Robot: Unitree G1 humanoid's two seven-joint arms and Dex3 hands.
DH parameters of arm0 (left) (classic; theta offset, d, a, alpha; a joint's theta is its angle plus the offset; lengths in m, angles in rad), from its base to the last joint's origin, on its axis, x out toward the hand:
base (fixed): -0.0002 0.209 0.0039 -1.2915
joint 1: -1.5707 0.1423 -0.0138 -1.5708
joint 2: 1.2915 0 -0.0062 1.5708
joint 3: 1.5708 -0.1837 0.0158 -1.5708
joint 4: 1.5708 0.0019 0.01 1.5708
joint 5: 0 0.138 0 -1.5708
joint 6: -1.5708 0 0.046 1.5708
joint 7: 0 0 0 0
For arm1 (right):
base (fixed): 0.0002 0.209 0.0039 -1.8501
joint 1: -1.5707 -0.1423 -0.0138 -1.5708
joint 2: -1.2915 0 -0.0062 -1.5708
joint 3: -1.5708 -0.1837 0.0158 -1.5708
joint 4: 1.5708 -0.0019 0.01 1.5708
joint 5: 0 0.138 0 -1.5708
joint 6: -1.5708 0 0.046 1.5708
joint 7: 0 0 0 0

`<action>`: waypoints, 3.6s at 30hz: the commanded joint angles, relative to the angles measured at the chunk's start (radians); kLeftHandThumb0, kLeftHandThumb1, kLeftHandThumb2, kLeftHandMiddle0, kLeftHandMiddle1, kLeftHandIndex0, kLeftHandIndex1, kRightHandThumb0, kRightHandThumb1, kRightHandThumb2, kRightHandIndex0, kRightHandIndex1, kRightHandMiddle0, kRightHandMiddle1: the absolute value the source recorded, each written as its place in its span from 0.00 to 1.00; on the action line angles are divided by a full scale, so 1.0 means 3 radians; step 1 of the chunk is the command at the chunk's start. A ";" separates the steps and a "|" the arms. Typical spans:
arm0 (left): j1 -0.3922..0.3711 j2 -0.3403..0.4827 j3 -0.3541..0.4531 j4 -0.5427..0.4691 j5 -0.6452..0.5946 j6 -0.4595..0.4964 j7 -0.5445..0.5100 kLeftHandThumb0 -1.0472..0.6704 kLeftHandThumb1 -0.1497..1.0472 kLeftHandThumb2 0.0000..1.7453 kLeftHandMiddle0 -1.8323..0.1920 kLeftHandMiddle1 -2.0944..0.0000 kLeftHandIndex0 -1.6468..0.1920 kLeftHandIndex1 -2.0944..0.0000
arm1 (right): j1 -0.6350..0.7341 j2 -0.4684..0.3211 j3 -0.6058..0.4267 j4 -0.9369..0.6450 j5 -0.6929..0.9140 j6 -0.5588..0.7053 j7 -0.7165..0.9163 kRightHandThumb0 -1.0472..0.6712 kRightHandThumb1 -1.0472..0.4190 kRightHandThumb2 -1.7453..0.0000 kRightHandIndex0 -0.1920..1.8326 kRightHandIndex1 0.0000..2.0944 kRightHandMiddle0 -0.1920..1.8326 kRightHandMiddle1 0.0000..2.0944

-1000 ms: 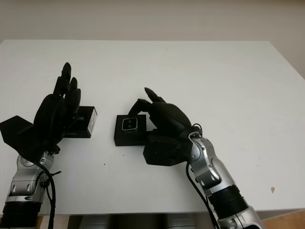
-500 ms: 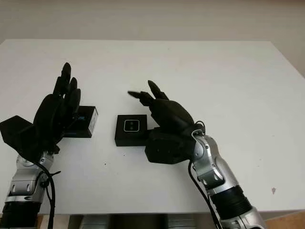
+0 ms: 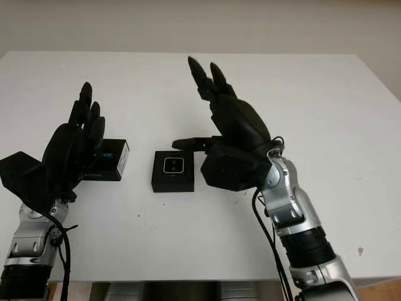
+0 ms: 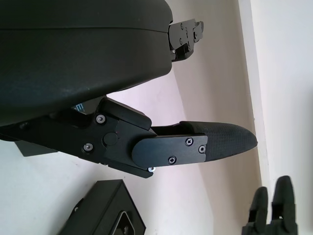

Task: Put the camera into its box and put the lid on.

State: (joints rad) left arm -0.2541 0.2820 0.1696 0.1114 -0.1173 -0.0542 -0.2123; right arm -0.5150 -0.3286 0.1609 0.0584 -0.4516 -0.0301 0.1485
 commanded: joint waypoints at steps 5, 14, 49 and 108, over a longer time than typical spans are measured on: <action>-0.0055 0.0319 0.0042 -0.0065 0.0169 0.0037 -0.0059 0.11 1.00 0.29 1.00 1.00 1.00 1.00 | 0.0074 0.0099 -0.0051 0.0051 0.0259 0.0101 0.0072 0.07 0.00 0.91 0.00 0.01 0.02 0.02; -0.0278 0.1285 0.0054 0.0210 0.0443 -0.0195 -0.0713 0.04 1.00 0.14 1.00 1.00 1.00 1.00 | 0.0187 0.0240 -0.0190 0.0049 0.0735 0.0290 0.0176 0.10 0.00 0.68 0.00 0.00 0.01 0.02; -0.1648 0.1833 -0.1338 0.1572 0.1993 -0.0995 -0.1305 0.07 0.90 0.03 1.00 1.00 1.00 1.00 | 0.0317 0.0340 -0.0878 -0.0319 0.1797 0.0609 0.0221 0.19 0.00 0.59 0.00 0.00 0.00 0.00; -0.1474 0.1822 -0.1449 0.0876 0.2677 -0.1155 -0.0636 0.47 1.00 0.06 0.75 0.07 0.82 0.17 | 0.0343 0.0384 -0.0854 -0.0294 0.1769 0.0556 0.0169 0.18 0.00 0.60 0.00 0.00 0.00 0.00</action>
State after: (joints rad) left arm -0.6726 0.8248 -0.2756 0.3984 0.6962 -0.4047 -0.3941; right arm -0.4148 -0.2152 -0.0963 -0.0161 0.0732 0.1430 0.2014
